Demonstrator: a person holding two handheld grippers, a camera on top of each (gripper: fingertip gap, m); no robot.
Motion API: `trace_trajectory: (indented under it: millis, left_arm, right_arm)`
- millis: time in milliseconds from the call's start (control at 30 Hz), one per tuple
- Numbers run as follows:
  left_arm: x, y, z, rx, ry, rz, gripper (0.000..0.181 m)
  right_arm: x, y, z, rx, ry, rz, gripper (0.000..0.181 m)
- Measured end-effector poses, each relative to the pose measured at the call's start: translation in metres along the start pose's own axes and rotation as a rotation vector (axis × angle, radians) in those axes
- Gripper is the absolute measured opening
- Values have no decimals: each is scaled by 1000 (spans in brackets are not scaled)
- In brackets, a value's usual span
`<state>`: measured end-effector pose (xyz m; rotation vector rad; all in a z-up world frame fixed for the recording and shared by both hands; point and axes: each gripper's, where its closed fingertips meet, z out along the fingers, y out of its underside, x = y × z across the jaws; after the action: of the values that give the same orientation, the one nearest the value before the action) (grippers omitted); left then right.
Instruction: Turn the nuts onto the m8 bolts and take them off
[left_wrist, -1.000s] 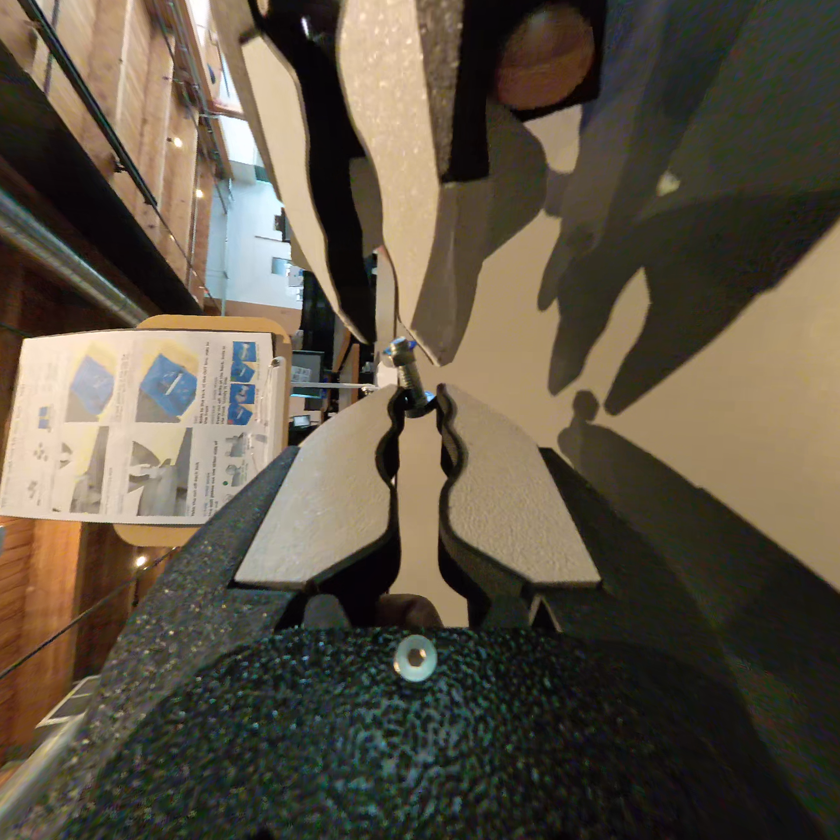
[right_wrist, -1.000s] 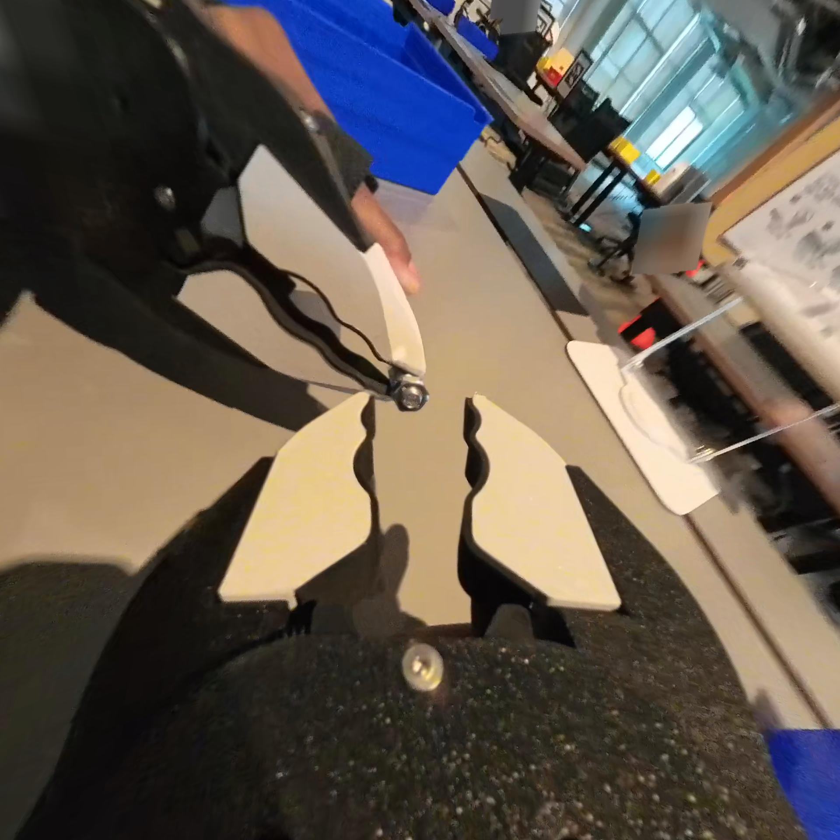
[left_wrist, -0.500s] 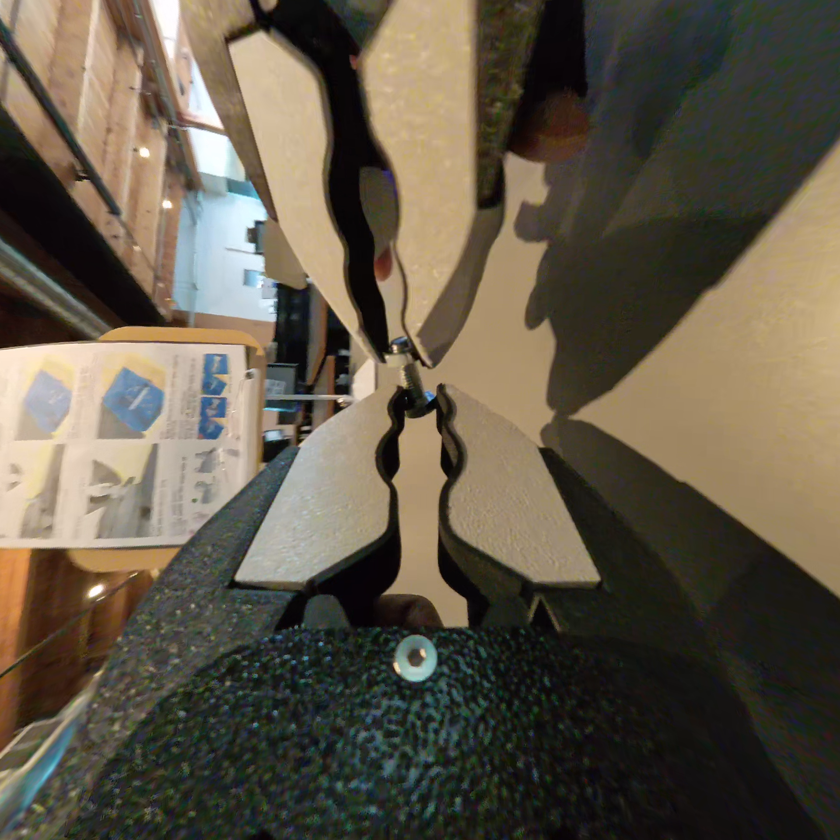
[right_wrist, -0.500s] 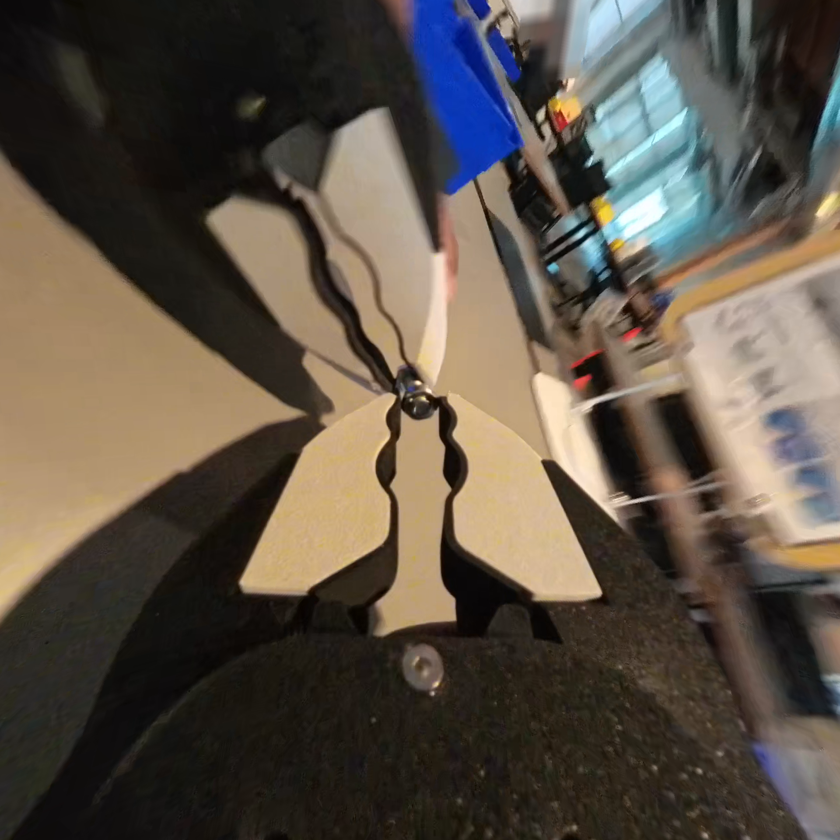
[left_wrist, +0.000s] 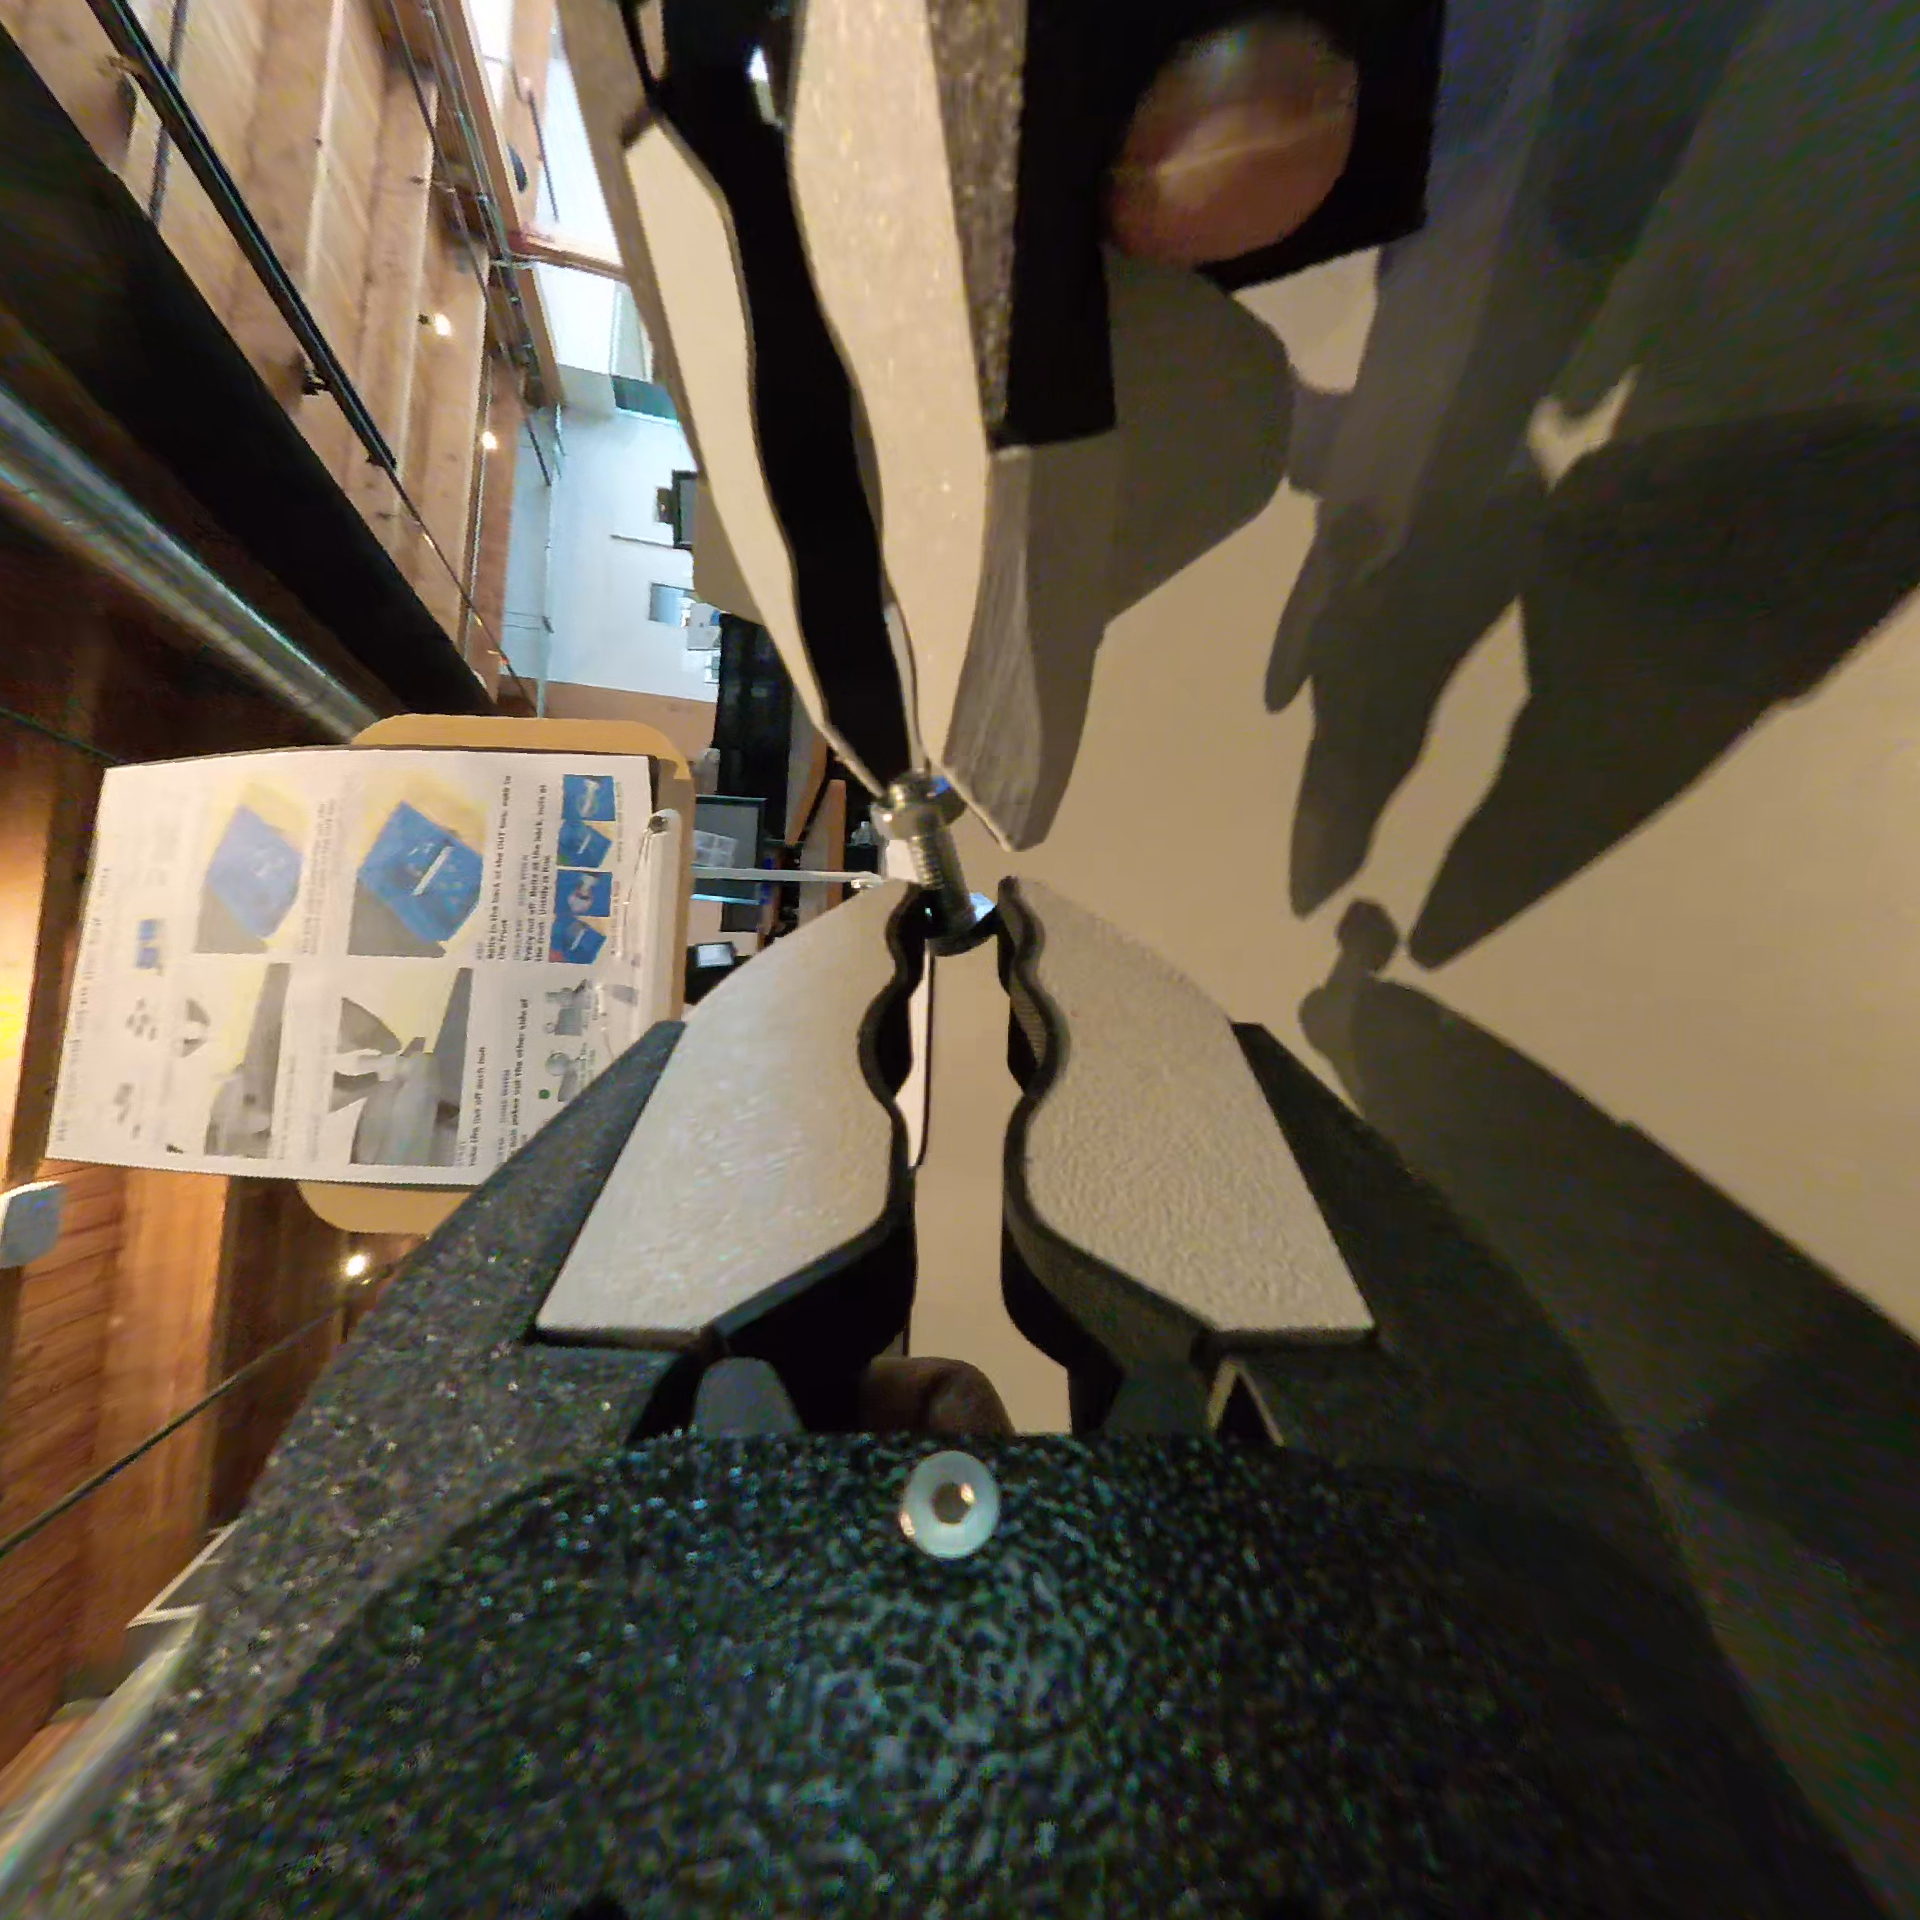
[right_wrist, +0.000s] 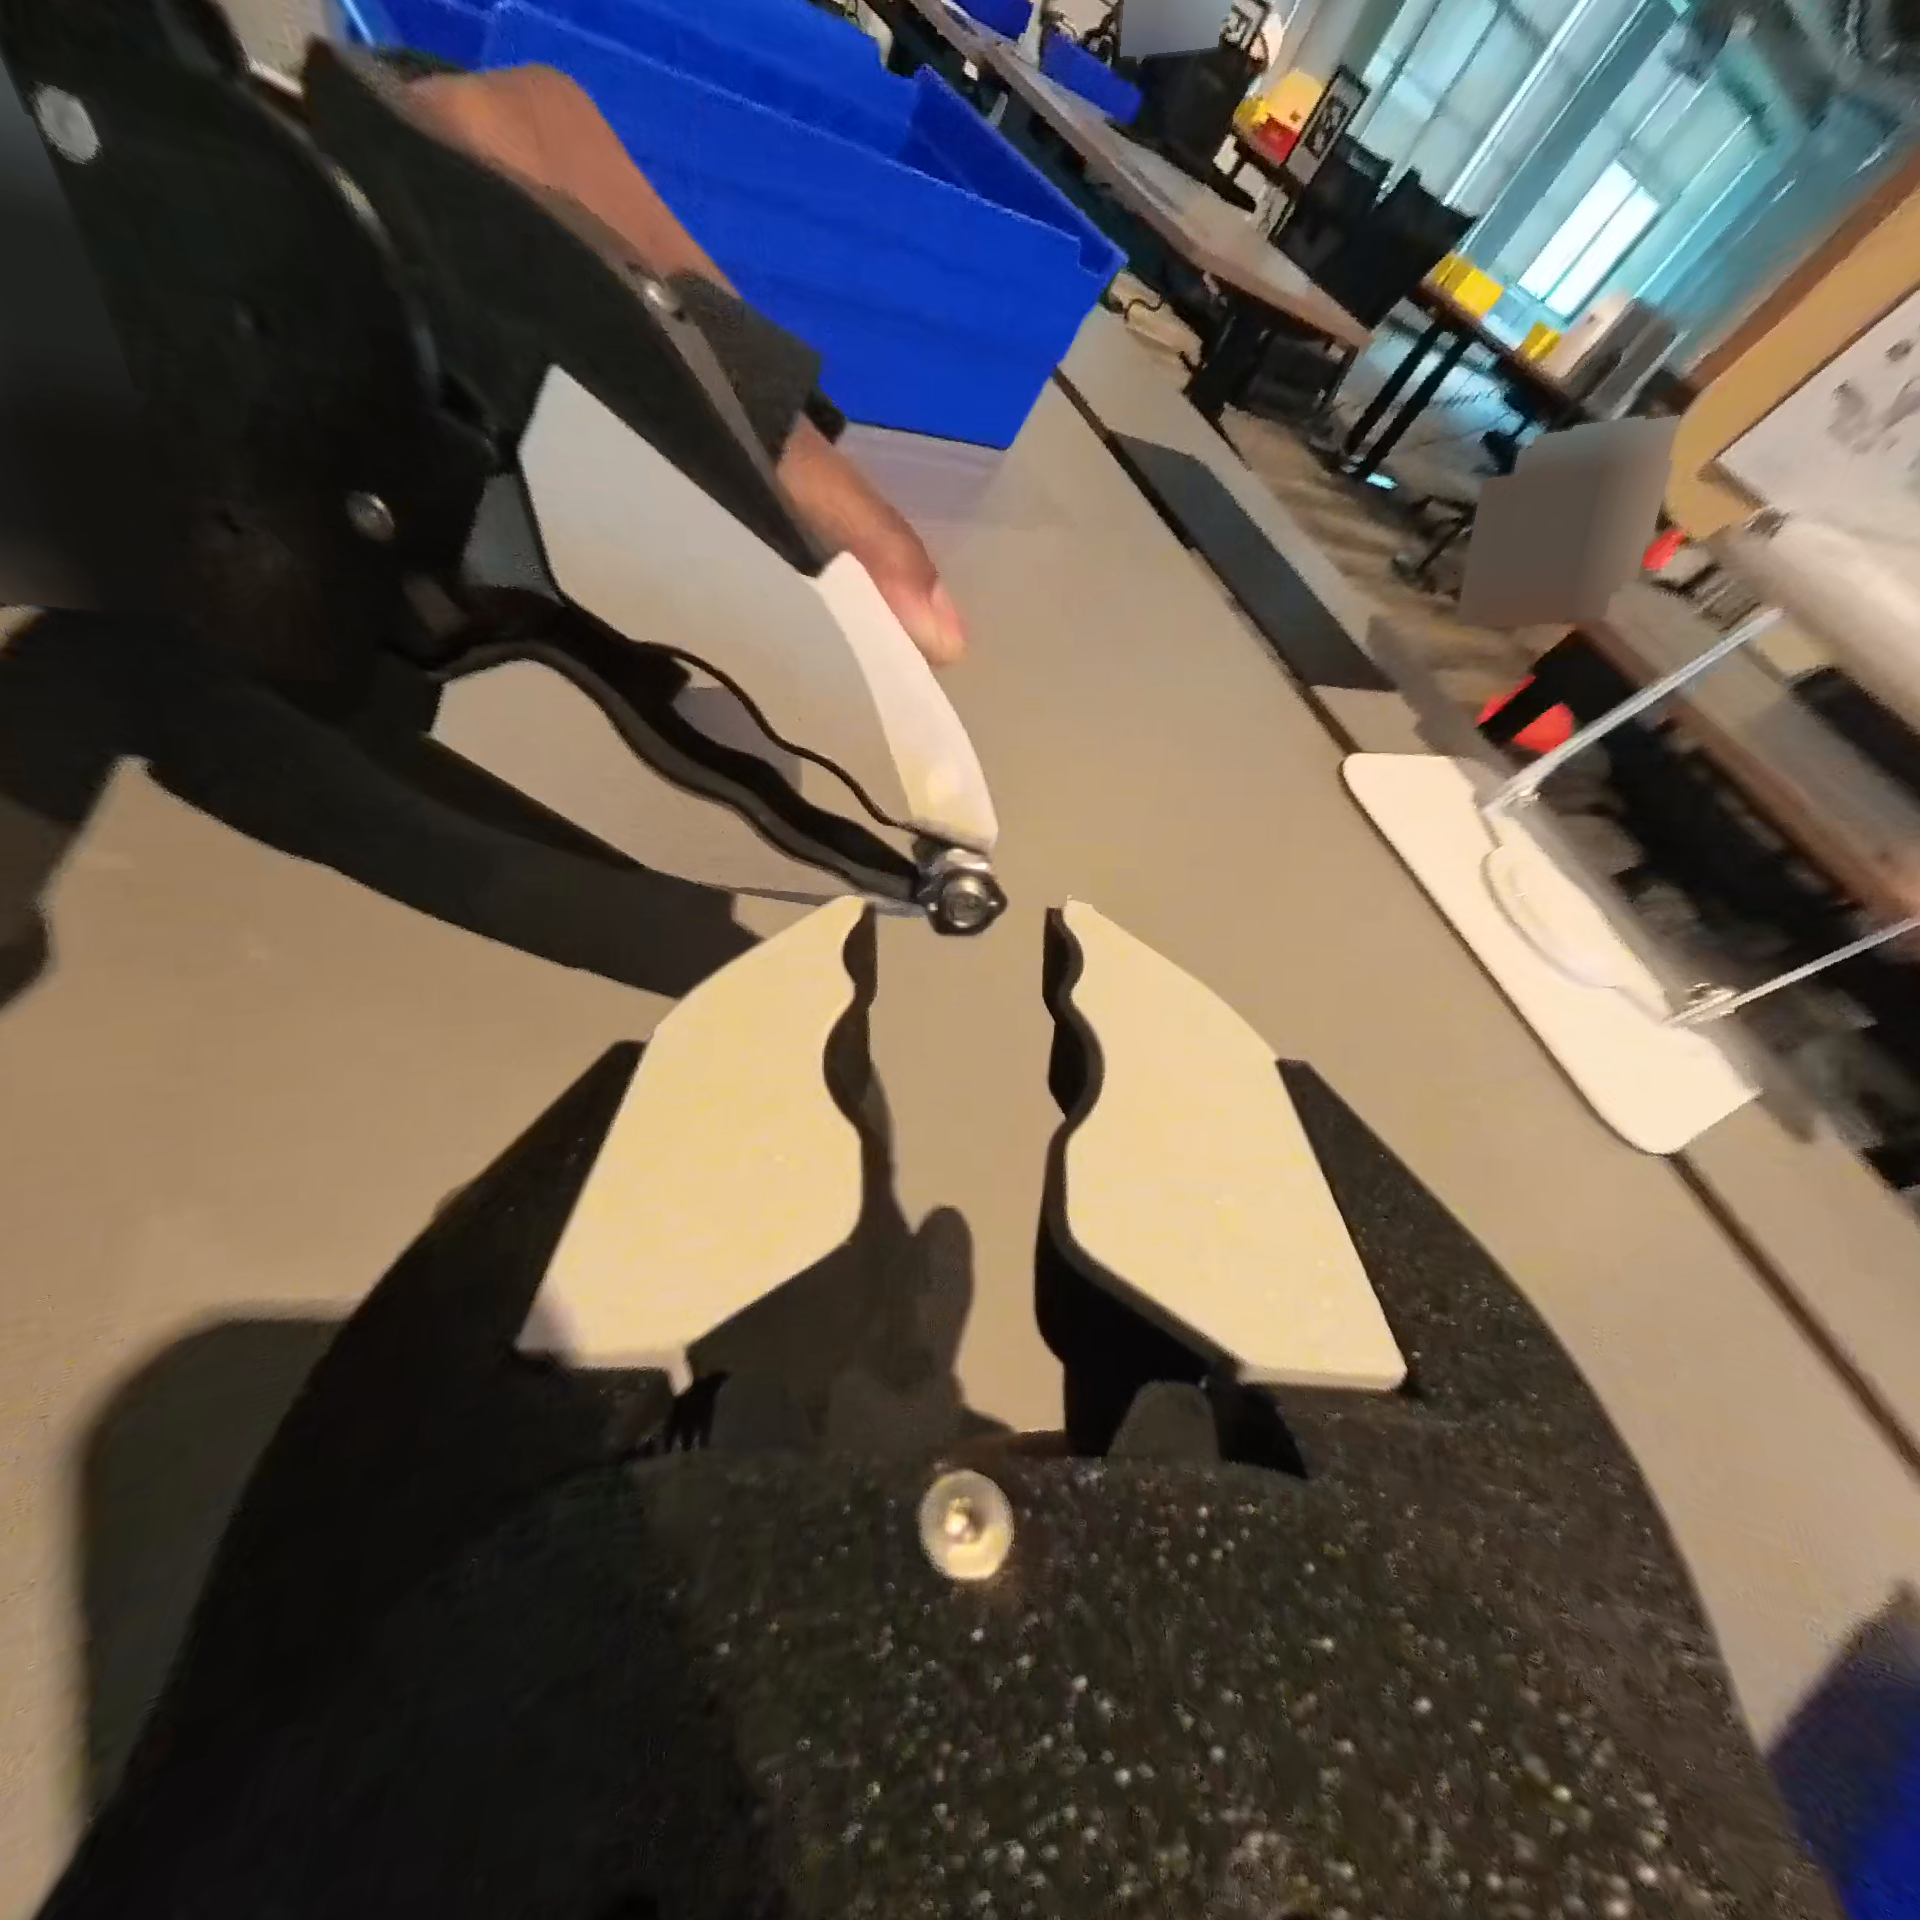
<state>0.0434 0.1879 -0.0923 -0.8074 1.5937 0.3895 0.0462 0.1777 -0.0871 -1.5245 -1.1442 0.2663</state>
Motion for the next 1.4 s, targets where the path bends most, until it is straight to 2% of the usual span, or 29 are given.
trace_trajectory:
  millis: [367, 500, 600, 733, 767, 833, 967, 1033, 1167, 1233, 1300, 1400]
  left_arm:
    - [-6, 0, 0, -19, -50, 73, 13]
    - [-5, 0, 1, -27, -46, 75, 13]
    - [1, -2, 0, 2, 5, 25, 13]
    - [22, -9, -2, 65, 155, -64, 13]
    - [24, -10, -1, 64, 162, -61, 13]
    - [21, -9, 1, 51, 134, -53, 13]
    - [9, -5, 0, 31, 63, -29, 13]
    - [5, -2, 1, 15, 37, -17, 13]
    - [3, -1, 1, 3, 16, 13, 13]
    - [2, -1, 0, 5, 14, 16, 13]
    - [4, -1, 0, 6, 21, 21, 13]
    - [9, -3, -1, 23, 60, 8, 13]
  right_arm:
    - [3, -4, 2, 31, -70, 313, 23]
    - [2, -3, 1, 17, -71, 280, 16]
    - [-1, 0, 1, -8, -33, 57, 15]
    - [-10, 13, -3, -61, 91, -680, 15]
    - [-11, 16, -4, -77, 105, -762, 15]
    - [-10, 14, -4, -75, 98, -680, 18]
    - [-8, 4, -5, -19, 9, -262, 40]
    - [-6, 2, -4, -9, -24, -112, 41]
    - [-4, 1, -2, -1, -56, 61, 37]
    - [-4, 0, -1, 7, -58, 100, 30]
    - [-3, -1, -2, 15, -45, 67, 16]
    - [-6, 1, -3, 0, -3, -177, 16]
